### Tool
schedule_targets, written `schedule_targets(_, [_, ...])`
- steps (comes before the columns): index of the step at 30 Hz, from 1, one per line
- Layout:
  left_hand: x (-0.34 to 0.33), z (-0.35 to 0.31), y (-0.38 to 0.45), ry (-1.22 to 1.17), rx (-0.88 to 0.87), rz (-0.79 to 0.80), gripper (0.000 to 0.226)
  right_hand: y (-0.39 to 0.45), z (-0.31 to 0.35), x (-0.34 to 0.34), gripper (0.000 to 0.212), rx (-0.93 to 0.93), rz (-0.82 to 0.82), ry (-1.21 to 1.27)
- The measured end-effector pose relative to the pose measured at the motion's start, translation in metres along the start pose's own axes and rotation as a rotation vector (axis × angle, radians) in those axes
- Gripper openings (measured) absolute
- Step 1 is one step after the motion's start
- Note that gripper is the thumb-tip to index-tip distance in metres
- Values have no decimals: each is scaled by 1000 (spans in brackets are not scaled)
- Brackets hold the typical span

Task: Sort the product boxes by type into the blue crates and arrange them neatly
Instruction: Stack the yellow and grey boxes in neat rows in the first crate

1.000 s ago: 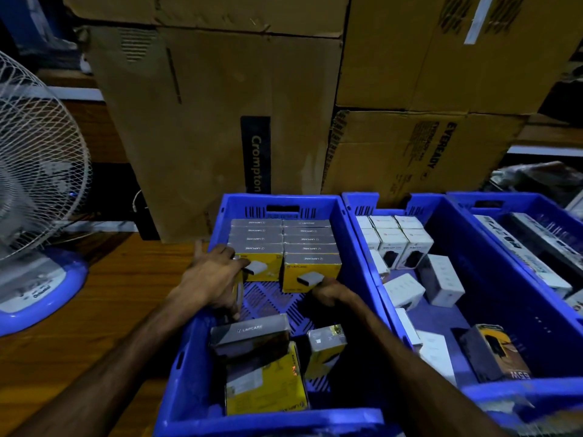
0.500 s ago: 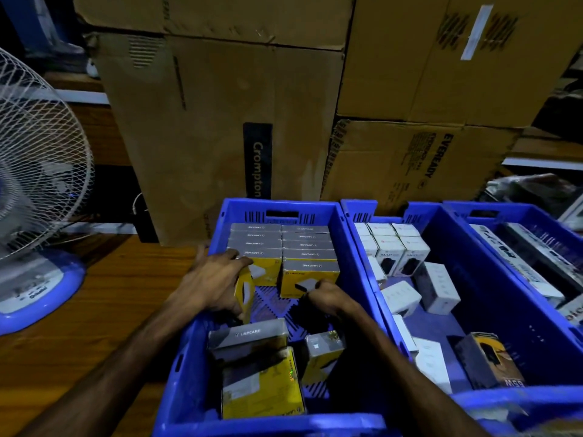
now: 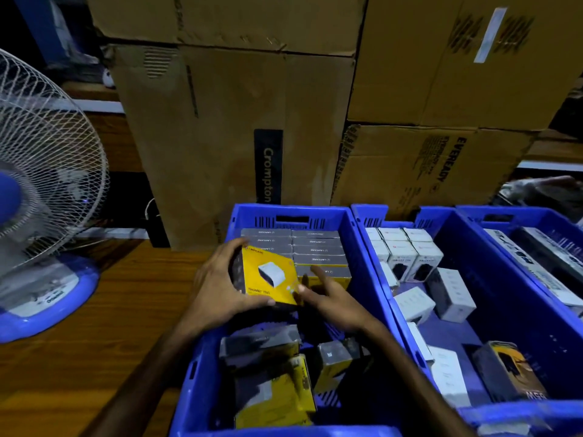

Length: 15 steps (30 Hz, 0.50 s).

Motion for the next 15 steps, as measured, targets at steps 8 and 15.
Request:
schedule_targets(8, [11, -31, -19, -420, 3, -113, 133, -2, 18, -19, 38, -101, 193, 519])
schedule_targets(15, [33, -23, -17, -238, 39, -106, 119, -13, 40, -3, 35, 350, 38, 353])
Point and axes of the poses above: each hand's wrist, its own y-axis towards the middle knuckle, its own x-axis out of the back of the hand, z = x × y, the point moved 7 cm from there along y, towards the middle knuckle, and after that the axes turned 12 degrees about -x, right-handed, at the moved point
